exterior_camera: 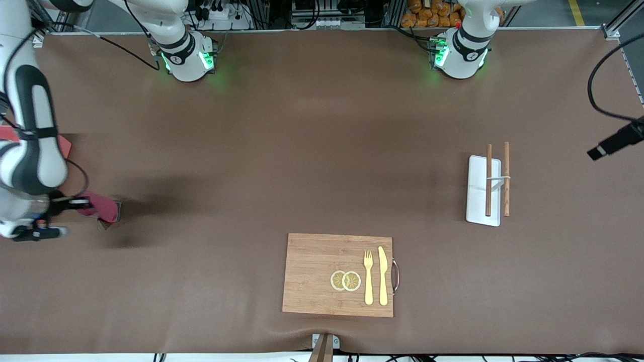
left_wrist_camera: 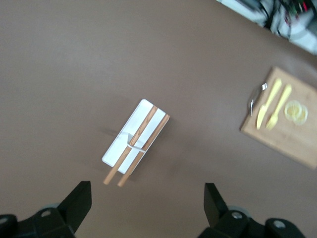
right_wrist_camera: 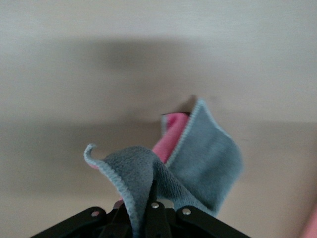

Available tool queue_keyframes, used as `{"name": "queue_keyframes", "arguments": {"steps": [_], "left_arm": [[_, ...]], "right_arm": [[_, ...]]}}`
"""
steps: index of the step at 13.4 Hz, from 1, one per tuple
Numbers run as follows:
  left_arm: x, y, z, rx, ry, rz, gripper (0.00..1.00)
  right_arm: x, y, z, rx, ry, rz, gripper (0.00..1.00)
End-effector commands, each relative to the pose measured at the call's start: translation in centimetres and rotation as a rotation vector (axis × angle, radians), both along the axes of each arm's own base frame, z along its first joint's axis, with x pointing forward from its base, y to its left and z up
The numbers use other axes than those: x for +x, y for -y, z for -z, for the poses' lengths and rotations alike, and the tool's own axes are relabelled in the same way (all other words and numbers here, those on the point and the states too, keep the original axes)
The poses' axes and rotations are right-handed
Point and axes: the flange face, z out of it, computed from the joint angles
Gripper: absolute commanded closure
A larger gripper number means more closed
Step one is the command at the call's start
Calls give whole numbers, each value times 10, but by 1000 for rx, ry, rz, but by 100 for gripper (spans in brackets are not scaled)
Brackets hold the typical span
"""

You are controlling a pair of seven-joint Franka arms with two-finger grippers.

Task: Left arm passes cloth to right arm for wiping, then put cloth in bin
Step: 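Wipe the table with the cloth in the right gripper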

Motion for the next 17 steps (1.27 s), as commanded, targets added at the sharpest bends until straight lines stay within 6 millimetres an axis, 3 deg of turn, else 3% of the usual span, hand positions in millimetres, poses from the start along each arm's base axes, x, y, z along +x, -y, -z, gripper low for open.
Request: {"name": "queue_keyframes", "arguments": {"steps": [1, 4, 5, 7, 10, 12, 14, 15, 16, 17], "left_arm": [[-14, 42, -3, 131, -34, 193, 0], [-23, 84, -3, 162, -84, 297, 0], [-25, 86, -3, 163, -92, 305, 0], [-35, 79, -24, 167, -55, 383, 0], [-39, 84, -23, 149, -64, 423, 0], [-40, 92, -22, 147, -67, 410, 0], [-40, 93, -21, 145, -69, 410, 0], [-40, 94, -21, 132, -70, 409, 0], [-40, 92, -21, 125, -70, 403, 0], [-39, 92, -20, 124, -70, 403, 0]], "right_arm": [[1, -75, 6, 21, -38, 116, 100], [-2, -193, 16, 25, -80, 240, 100], [-4, -225, 18, 50, -92, 272, 100], [-14, -303, 19, 65, -106, 368, 100], [-30, -374, 14, 69, -107, 444, 100], [-32, -382, 9, 71, -109, 459, 100], [-28, -370, -4, 74, -103, 446, 100], [-23, -364, -20, 83, -95, 432, 100], [-14, -347, -45, 101, -85, 412, 100], [-7, -314, -65, 110, -103, 371, 100]]}}
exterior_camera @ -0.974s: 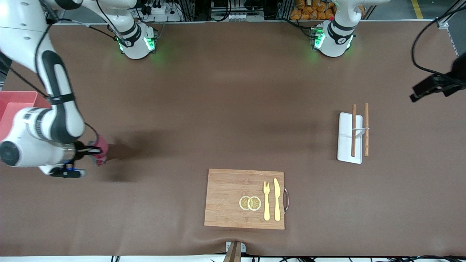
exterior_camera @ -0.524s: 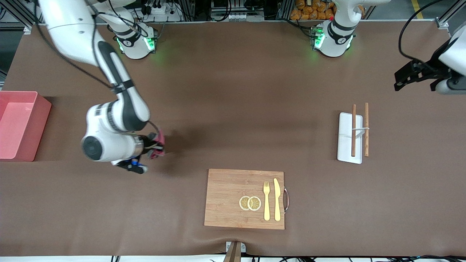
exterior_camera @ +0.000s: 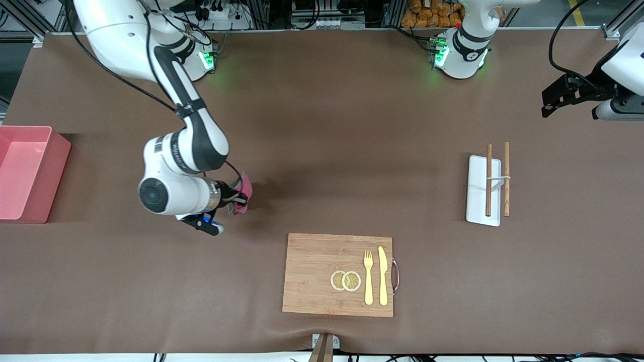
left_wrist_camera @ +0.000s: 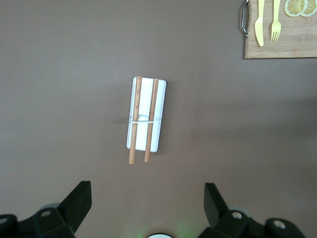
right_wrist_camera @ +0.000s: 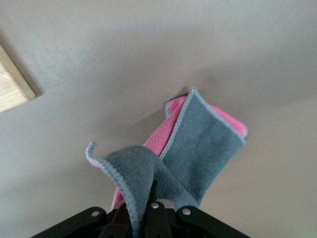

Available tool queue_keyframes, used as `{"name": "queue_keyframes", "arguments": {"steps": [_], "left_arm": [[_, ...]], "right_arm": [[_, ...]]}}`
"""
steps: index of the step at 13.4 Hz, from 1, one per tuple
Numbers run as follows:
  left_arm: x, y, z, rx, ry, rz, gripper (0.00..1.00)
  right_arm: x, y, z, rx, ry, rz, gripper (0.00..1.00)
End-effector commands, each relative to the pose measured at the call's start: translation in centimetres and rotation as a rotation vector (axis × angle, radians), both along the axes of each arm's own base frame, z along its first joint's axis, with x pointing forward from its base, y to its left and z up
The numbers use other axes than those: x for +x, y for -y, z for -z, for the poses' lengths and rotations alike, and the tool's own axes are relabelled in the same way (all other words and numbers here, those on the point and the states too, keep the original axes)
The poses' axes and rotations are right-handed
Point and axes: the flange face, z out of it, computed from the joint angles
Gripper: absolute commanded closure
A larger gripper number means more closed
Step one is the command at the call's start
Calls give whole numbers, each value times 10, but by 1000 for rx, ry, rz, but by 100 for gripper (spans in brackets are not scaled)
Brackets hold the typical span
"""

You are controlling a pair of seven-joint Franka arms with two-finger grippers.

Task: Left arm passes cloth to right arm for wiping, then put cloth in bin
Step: 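Wipe the table with the cloth in the right gripper, then carry the cloth into the pink bin and open the right gripper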

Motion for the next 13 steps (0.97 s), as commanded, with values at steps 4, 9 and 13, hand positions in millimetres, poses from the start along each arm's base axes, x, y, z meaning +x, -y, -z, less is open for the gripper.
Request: {"name": "queue_keyframes", "arguments": {"steps": [4, 9, 13], "left_arm": [[-1, -1, -1, -47, -8, -21, 0], [-2, 2, 1, -39, -12, 2, 0], [-5, 5, -3, -39, -5, -7, 0]], "right_arm": [[22, 169, -118, 28, 106, -275, 100], [20, 357, -192, -25, 261, -574, 100], [-19, 504, -197, -14, 327, -674, 100]]}}
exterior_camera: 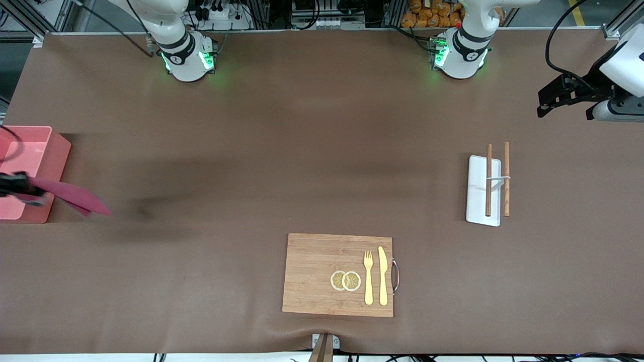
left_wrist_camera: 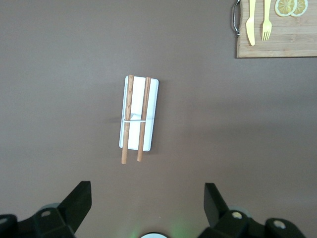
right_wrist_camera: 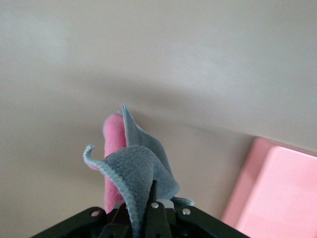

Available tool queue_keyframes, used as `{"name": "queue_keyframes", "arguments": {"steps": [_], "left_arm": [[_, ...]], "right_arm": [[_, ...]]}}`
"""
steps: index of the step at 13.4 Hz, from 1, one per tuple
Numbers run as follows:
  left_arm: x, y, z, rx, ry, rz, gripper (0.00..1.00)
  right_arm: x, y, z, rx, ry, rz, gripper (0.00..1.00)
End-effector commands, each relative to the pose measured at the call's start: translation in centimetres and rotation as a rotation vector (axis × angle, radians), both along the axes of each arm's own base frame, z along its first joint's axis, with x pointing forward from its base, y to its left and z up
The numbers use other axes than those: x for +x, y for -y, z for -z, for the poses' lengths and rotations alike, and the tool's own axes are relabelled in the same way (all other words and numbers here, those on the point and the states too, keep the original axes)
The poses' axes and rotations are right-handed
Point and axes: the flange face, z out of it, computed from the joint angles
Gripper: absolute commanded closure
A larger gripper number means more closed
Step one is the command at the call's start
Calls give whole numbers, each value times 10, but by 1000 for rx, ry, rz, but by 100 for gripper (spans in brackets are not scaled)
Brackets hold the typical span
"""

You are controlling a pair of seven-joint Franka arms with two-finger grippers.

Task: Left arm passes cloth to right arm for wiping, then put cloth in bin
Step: 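Carry the cloth into the pink bin and open the right gripper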

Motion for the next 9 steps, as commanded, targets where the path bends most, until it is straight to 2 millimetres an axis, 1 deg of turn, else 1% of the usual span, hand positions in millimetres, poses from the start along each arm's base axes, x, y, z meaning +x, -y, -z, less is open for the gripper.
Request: {"name": "queue_keyframes", "arguments": {"steps": [1, 3, 4, 5, 6, 7, 9], "left_arm": [[-6, 2, -6, -10, 4, -10, 0], [-6, -1, -8, -10, 6, -16, 0], [-6, -3, -8, -11, 7, -19, 0], [-6, -4, -9, -12, 9, -21, 0], [-6, -4, -9, -10, 9, -21, 0], [-6, -3, -9, -10, 9, -19, 0], [-6, -2, -9, -10, 10, -19, 0]], "right_arm": [[-15, 65, -5, -23, 35, -76, 100], [-31, 105, -16, -112, 30, -116, 100], [-35, 118, -18, -136, 40, -113, 100], [-44, 136, -17, -157, 39, -114, 100], [-51, 149, -12, -160, 27, -135, 100], [-59, 165, 0, -146, 12, -165, 100], [-73, 204, 43, -123, -5, -216, 100]]}}
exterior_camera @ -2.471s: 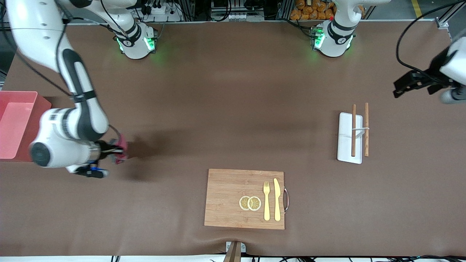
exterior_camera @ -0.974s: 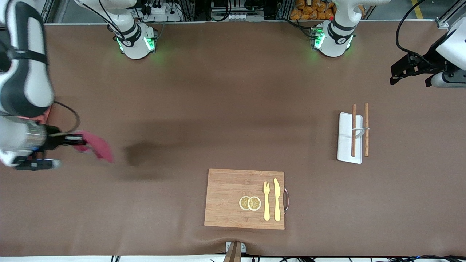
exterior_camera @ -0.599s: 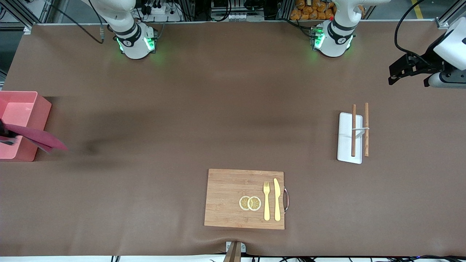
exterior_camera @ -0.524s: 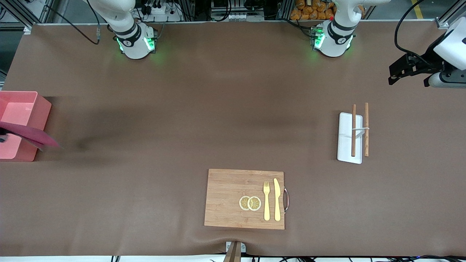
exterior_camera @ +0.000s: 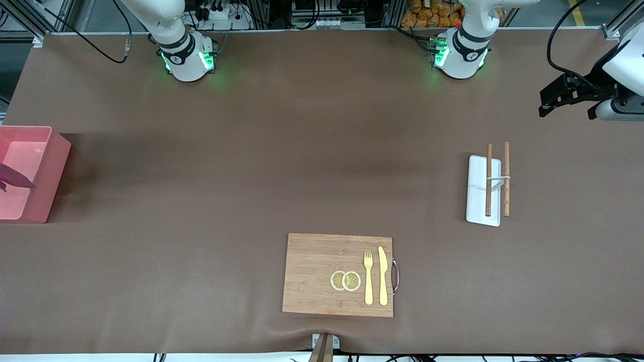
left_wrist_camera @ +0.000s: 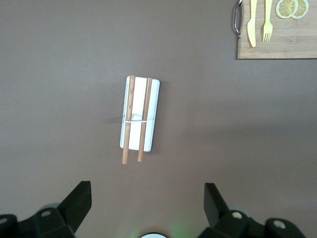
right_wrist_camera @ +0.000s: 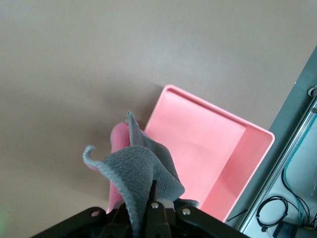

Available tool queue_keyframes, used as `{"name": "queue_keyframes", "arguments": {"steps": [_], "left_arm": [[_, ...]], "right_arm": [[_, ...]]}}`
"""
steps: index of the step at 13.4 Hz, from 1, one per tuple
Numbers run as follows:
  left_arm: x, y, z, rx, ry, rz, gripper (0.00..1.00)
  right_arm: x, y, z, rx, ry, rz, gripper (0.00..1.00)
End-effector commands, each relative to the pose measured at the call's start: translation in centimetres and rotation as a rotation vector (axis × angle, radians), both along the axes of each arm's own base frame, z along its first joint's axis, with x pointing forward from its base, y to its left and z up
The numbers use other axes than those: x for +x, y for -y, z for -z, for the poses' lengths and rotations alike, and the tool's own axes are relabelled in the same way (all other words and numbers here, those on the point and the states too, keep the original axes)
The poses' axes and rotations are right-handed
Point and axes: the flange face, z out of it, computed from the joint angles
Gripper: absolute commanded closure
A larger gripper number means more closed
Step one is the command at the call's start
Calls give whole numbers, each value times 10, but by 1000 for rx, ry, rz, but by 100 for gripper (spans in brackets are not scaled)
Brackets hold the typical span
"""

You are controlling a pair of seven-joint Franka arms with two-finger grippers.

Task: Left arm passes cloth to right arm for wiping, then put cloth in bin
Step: 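Carry the cloth into the pink bin and open the right gripper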

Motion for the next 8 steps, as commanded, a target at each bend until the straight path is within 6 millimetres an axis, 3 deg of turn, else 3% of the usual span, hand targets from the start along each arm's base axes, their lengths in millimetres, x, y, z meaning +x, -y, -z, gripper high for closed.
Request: {"name": "queue_keyframes", "arguments": {"steps": [1, 3, 6, 8], "left_arm": [[-6, 1, -7, -11, 7, -12, 0], [-5, 0, -9, -18, 9, -13, 0], [-5, 1, -7, -19, 6, -10, 0], [-5, -1, -7, -19, 6, -13, 0]], "right_arm": [[-14, 50, 53, 18, -33, -41, 100], [-21, 71, 94, 46, -51, -52, 100], [-6, 84, 148, 10, 9, -46, 96], [-6, 88, 165, 14, 16, -51, 68]]}}
